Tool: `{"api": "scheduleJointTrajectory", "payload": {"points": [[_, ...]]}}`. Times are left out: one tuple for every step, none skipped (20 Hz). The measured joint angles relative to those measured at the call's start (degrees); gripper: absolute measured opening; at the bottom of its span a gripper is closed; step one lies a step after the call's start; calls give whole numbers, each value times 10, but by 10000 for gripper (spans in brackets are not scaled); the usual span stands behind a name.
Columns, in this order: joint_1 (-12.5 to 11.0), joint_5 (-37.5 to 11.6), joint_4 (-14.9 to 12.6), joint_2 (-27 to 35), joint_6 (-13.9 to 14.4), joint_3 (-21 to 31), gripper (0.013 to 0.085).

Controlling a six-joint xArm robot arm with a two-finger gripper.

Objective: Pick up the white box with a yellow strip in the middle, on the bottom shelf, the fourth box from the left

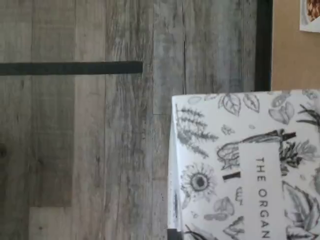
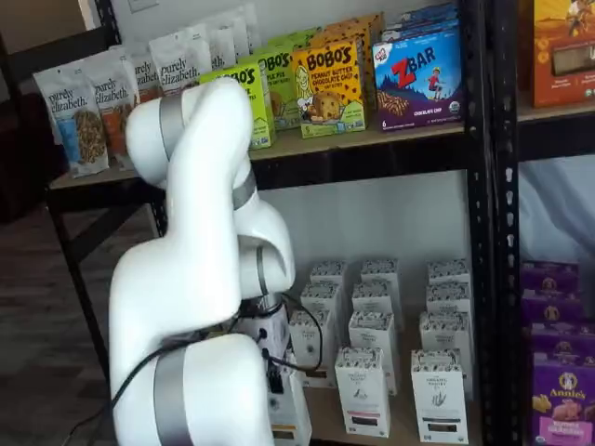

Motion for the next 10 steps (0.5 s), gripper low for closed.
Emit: {"api": "scheduleJointTrajectory", "payload": {"points": [[1, 2, -1, -7, 2, 5, 450], [1, 4, -2, -16, 3, 13, 450], [3, 7, -2, -25, 5, 19, 450], [3, 9, -3, -32, 6, 24, 450], [4, 13, -1, -39, 5, 29, 450], [5, 14, 2, -44, 4, 33, 450], [6, 15, 0, -51, 7, 39, 450], [6, 14, -4, -56, 11, 43, 450], [7, 13, -9, -62, 15, 48, 450], [7, 12, -11, -67, 17, 53, 450]]}}
